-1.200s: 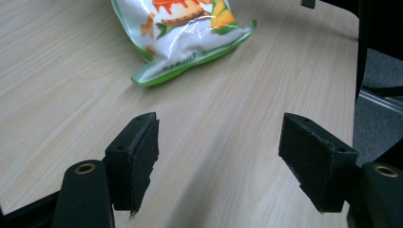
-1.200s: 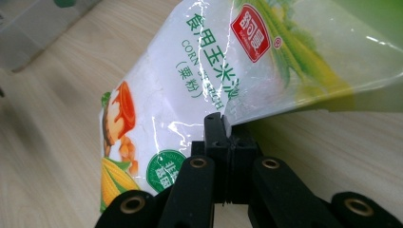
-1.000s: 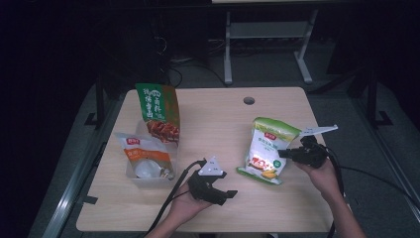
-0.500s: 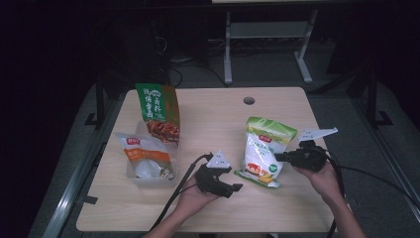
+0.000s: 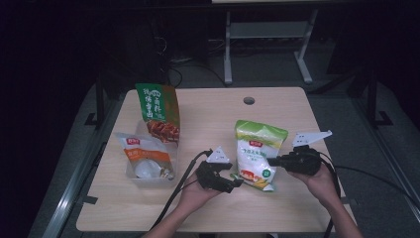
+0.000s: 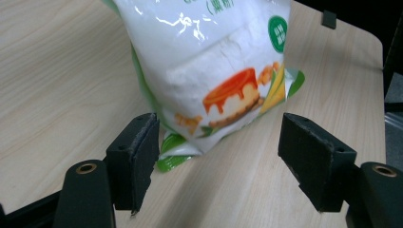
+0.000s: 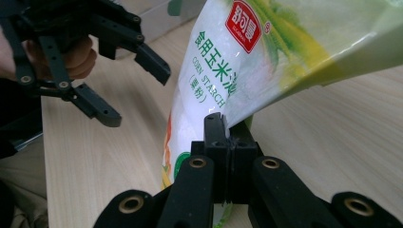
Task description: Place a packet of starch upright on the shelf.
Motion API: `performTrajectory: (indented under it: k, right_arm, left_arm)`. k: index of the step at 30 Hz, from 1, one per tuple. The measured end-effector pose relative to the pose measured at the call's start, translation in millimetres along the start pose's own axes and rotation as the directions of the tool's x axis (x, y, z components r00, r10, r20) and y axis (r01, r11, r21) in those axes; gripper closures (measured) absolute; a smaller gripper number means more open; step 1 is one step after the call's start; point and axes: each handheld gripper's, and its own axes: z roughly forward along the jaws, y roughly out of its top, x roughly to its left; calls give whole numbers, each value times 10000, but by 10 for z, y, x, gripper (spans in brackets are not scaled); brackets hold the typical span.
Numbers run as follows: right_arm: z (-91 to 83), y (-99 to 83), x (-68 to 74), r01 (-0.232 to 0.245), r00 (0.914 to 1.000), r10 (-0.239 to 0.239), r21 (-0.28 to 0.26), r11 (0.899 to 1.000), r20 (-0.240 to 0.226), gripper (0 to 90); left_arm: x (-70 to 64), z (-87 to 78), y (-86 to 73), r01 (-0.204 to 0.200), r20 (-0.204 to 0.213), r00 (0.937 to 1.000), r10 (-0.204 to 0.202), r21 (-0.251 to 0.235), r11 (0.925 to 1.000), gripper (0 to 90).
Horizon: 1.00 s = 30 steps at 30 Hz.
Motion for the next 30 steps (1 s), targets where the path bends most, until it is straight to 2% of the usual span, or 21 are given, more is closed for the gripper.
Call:
performTrajectory:
  k: [5, 7, 12, 14, 17, 21, 26, 29, 30]
  right_arm:
    - [8, 8, 37, 150, 9993, -152, -55, 9999, -342, 888]
    - [13, 12, 47, 199, 9984, -201, -41, 9998, -530, 888]
    - [15, 3, 58, 326, 9971, -317, 132, 9994, -692, 886]
    - [15, -6, 58, 310, 9971, -299, 140, 9994, -703, 884]
    - [8, -22, 44, 355, 9971, -345, 144, 9993, -672, 885]
    - [11, -21, 47, 421, 9969, -413, 117, 9990, -669, 887]
    - [30, 30, 121, 810, 9932, -786, 251, 9964, -862, 887]
    - [47, 56, 165, 971, 9910, -936, 326, 9947, -956, 886]
    - [55, 66, 180, 1018, 9904, -977, 376, 9941, -979, 885]
  left_arm:
    - [28, 49, 40, 170, 141, 9998, -169, -38, 9998, 302]
    - [52, 75, 49, 376, 129, 9992, -375, -55, 9993, 287]
    - [109, 98, 67, 867, 374, 9956, -858, -232, 9960, 301]
    - [112, 94, 71, 966, 332, 9949, -957, -287, 9949, 297]
    - [94, 68, 77, 684, 92, 9976, -682, -208, 9974, 270]
    - [97, 41, 91, 632, 36, 9980, -631, -289, 9976, 267]
    - [143, 74, 98, 931, 165, 9956, -926, -355, 9950, 258]
    - [146, 84, 101, 1014, 557, 9936, -984, -547, 9933, 340]
    - [135, 82, 103, 864, 438, 9955, -840, -546, 9948, 390]
